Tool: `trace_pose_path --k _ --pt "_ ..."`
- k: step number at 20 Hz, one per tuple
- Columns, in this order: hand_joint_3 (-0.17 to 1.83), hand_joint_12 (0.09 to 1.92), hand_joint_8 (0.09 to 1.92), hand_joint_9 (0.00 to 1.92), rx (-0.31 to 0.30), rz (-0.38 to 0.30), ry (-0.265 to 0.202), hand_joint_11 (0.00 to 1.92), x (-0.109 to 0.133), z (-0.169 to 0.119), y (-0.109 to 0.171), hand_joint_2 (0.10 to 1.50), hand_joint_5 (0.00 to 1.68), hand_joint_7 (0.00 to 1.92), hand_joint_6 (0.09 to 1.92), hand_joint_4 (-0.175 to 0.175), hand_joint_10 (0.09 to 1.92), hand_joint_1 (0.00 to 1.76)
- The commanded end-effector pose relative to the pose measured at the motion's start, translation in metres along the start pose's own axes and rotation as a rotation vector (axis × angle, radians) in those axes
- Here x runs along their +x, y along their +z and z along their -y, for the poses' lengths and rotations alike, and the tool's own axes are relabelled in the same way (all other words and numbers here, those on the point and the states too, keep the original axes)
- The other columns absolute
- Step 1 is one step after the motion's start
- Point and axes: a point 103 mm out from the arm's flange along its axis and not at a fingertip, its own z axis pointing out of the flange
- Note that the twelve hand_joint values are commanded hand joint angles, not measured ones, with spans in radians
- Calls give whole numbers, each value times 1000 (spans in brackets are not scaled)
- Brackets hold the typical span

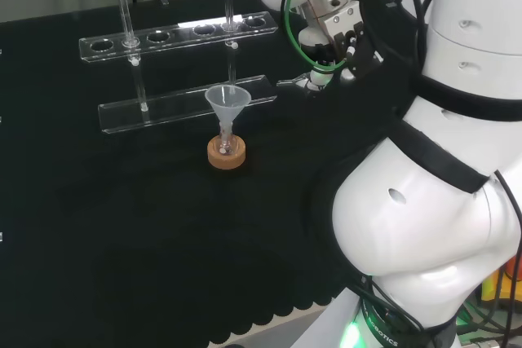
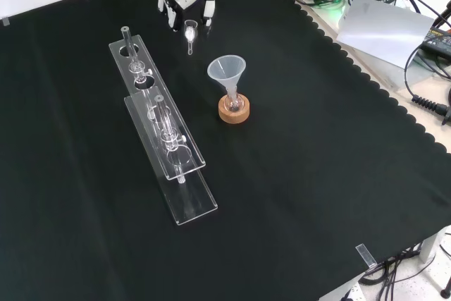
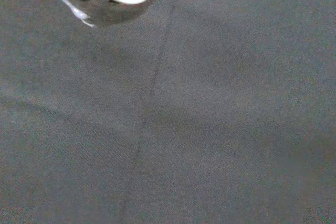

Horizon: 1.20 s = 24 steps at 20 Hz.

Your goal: Pour all the NaCl from the weighing funnel into the round-bottom flask.

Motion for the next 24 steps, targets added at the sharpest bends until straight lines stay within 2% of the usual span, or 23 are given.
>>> trace_pose_path --k 1,7,12,19,24 --pt "61 959 613 1398 18 7 1 973 2 14 -12 982 1199 1238 638 -175 161 1290" --pt "57 959 612 1399 -2 18 -3 972 2 24 -35 984 1199 1238 637 -175 158 1290" --pt "54 958 612 1400 -2 27 -34 972 8 31 -53 986 1200 1238 637 -175 155 1290" --pt "50 958 611 1401 8 46 -75 971 31 37 -67 987 1200 1239 636 -175 151 1290" --pt "48 958 611 1402 8 98 -95 971 49 45 -82 988 1200 1239 636 -175 149 1290"
